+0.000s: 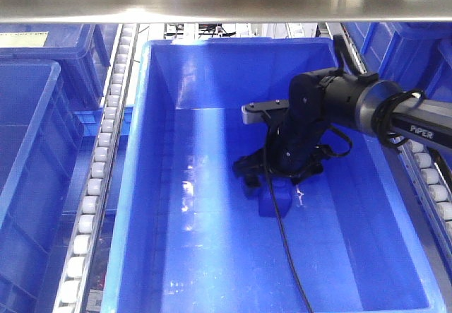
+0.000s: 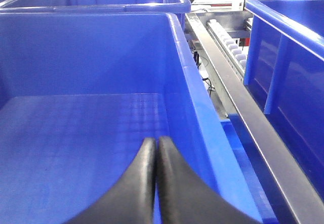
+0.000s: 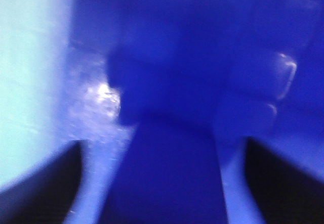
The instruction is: Pour parts from conveyor to right shelf
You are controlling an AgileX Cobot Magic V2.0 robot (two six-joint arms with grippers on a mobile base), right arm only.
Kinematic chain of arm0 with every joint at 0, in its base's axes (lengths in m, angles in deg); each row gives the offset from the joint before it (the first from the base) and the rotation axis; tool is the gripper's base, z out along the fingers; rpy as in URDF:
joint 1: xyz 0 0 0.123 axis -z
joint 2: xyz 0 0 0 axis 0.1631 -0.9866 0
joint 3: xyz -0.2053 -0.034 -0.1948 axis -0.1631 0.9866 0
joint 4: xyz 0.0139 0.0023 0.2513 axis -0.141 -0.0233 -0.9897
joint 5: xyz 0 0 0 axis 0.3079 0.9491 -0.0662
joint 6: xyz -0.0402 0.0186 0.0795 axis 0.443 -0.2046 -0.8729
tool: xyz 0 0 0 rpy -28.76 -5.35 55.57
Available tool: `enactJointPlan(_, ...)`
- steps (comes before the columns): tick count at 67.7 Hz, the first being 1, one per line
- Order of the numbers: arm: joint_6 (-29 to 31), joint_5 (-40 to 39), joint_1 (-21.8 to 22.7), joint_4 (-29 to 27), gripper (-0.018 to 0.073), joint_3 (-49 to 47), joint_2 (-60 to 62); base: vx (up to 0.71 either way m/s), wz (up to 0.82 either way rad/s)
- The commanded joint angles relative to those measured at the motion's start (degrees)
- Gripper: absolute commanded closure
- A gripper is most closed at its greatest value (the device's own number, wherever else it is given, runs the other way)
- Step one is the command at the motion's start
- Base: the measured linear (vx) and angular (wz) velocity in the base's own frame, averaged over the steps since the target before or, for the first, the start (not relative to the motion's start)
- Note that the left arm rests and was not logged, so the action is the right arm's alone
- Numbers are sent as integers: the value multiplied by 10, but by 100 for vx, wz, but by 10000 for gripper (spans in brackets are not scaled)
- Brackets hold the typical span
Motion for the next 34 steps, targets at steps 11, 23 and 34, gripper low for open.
enactJointPlan(11,4,-3,1,8,-41,-15,84,0,0)
enactJointPlan(23,-5,12,1,28,249,-15,125,0,0)
enactJointPlan(34,-5,11,1,42,576,-15,162,0,0)
